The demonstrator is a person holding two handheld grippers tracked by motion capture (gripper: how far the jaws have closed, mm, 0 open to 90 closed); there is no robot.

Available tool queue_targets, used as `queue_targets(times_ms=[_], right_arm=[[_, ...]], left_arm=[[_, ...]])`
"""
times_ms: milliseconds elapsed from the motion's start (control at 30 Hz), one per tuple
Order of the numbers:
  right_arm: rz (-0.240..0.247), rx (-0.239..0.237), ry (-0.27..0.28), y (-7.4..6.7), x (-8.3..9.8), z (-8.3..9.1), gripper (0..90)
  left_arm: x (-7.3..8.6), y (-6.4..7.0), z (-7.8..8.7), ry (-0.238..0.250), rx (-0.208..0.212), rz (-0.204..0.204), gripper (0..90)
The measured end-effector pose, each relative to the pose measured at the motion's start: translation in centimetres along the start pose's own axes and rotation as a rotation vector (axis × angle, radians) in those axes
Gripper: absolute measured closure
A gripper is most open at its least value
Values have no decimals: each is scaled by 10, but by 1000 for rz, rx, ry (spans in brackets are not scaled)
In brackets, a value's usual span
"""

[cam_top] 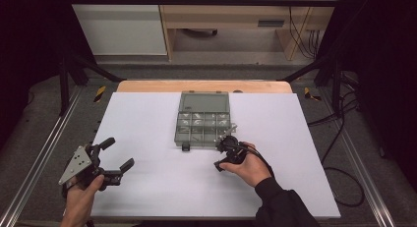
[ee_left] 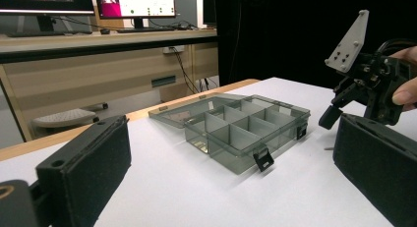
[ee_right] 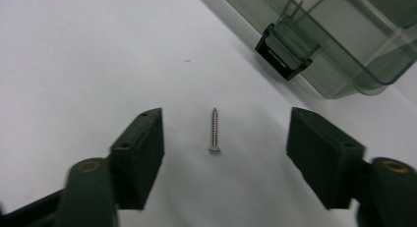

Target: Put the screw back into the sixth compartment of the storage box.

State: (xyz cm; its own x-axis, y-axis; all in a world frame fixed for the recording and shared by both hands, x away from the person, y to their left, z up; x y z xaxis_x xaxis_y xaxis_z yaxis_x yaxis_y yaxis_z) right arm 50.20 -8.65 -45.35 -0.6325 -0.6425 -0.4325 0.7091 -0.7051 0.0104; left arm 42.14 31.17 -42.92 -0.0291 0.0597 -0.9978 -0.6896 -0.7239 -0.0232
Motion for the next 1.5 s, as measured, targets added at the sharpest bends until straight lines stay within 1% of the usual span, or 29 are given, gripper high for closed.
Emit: queue_targets(times_ms=[67, 133, 167, 233, 267, 300, 333, 367, 500, 533, 567, 600, 767, 833, 867, 900, 933, 1000, 1033, 1067, 1100, 1133, 1167, 1200, 1267, 1333, 1400, 1433, 1500], right_arm=[[7, -11, -12, 0, -1, -3, 386], [33, -12, -19, 1, -2, -5, 438], [22, -19, -26, 0, -3, -5, 469], [35, -21, -31, 0, -5, -5, 528], [29, -23, -35, -1, -6, -4, 548], [41, -26, -33, 0, -7, -4, 572], [29, -30, -38, -1, -7, -4, 595], [31, -33, -37, 0, -8, -5, 616], [34, -39, -46, 0, -8, -6, 684], [42, -43, -50, 0, -8, -7, 695], [25, -44, -60, -1, -8, -7, 709], [43, -45, -55, 0, -8, -8, 721], [49, -42, -56, -1, -6, -10, 802], [36, -42, -53, -2, -6, -10, 845], [49, -41, -47, -1, -5, -11, 862], [35, -43, -51, -2, -5, -11, 872], [45, -45, -42, -1, -4, -11, 874], [38, -52, -33, -1, -3, -10, 876], [23, -51, -28, -1, -3, -10, 876], [24, -53, -13, 1, -2, -9, 876], [0, -55, 2, 0, -1, -7, 877], [-14, -62, 15, 1, -1, -6, 877], [-16, -58, 31, 2, 0, -5, 877], [-8, -59, 53, 3, 1, -4, 877], [-6, -45, 95, 4, 2, -2, 877], [-37, -49, 143, 4, 2, 1, 877], [-29, -48, 186, 4, 2, 4, 877], [-36, -39, 205, 4, 2, 6, 877], [-27, -47, 255, 6, 2, 9, 877]], left_arm=[[0, 0, 0, -1, 0, 0, 10], [0, 0, 0, 0, 0, 1, 10], [0, 0, 0, 0, -1, 1, 10], [0, 0, 0, 1, -1, 2, 10], [0, 0, 0, 0, -1, 1, 10], [0, 0, 0, 1, -1, 1, 10], [0, 0, 0, 1, -1, 1, 10], [0, 0, 0, 0, -1, 1, 10], [0, 0, 0, -1, -1, 0, 10], [0, 0, 0, 0, -1, 0, 10], [0, 0, 0, -1, -1, 0, 10], [0, 0, 0, -1, -1, -1, 10], [0, 0, -1, -2, 1, -5, 11], [0, 0, 0, -8, 2, -8, 11], [0, 0, 0, -7, 2, -8, 11], [0, 0, 0, -7, 1, -8, 11], [0, 0, 0, -3, 0, -7, 11], [0, 0, 0, -3, -1, -4, 11], [0, 0, 0, -3, -1, -3, 11], [0, 0, 0, -3, -1, -3, 11], [0, 0, 0, -3, -1, -3, 11], [0, 0, 0, -3, -1, -3, 11], [0, 0, 0, -4, -1, -4, 11], [0, 0, 0, -5, 0, -5, 11], [0, 0, 0, -5, 0, -6, 11], [0, 0, 0, -6, 1, -11, 11], [0, 0, 0, -6, 1, -10, 11], [0, 0, 0, -6, 1, -10, 11], [0, 0, 0, -10, 2, -12, 11]])
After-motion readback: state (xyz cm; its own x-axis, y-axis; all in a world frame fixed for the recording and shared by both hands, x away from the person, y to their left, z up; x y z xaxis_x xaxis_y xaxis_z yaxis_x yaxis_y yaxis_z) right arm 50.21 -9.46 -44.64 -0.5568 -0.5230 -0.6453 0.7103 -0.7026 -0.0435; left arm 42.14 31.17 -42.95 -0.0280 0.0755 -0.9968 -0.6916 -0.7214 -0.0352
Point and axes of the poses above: each handheld gripper's, and its own axes: z roughly backward along the jaws, x roughly out of its underside, y roughly to its right, the point moved 1 cm from there along -z, roughly forward along the jaws, and after that the axes turned 1 degree about z, right-handed, at the moved point
